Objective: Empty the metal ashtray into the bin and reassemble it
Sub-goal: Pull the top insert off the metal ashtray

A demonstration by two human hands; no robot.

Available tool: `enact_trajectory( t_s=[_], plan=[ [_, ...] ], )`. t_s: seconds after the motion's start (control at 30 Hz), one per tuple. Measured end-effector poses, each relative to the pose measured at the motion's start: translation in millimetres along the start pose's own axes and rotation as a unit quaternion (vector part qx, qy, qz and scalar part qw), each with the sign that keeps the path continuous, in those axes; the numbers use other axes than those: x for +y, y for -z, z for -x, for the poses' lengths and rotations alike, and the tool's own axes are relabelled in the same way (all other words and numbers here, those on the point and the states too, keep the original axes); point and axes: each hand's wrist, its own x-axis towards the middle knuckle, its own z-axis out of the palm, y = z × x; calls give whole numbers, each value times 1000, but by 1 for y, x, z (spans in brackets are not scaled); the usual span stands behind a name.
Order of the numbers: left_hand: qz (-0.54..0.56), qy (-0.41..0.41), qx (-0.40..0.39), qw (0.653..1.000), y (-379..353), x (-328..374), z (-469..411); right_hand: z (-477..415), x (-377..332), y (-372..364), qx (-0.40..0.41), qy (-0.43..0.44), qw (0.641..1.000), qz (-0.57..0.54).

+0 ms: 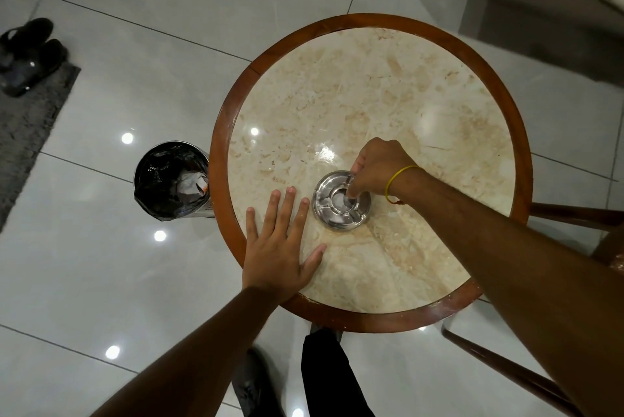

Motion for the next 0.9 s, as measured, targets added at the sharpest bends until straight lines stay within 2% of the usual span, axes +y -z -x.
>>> enact_trajectory(
  t_s=[0.3,0.53,0.63,0.73,0.77,0.8,0.83,0.9],
  plan=[
    [10,-2,6,1000,0,0,0,-4,-2,1,10,-15,1000,26],
    [45,20,24,999,2,2,-6,-6,1,-2,13,41,997,57],
    [93,28,50,994,11,3,-27,-3,5,0,7,61,996,59],
    [237,36,-3,971,26,10,-50,2,8,7,8,86,995,53],
    [314,59,-24,947,29,17,-55,3,8,10,7,95,994,48],
    [406,99,-35,908,32,25,-59,5,7,14,8,103,994,43],
    [514,156,-36,843,37,34,-65,7,6,19,13,109,993,35],
    [705,281,-16,651,48,51,-76,10,5,28,27,114,993,11]
  ],
)
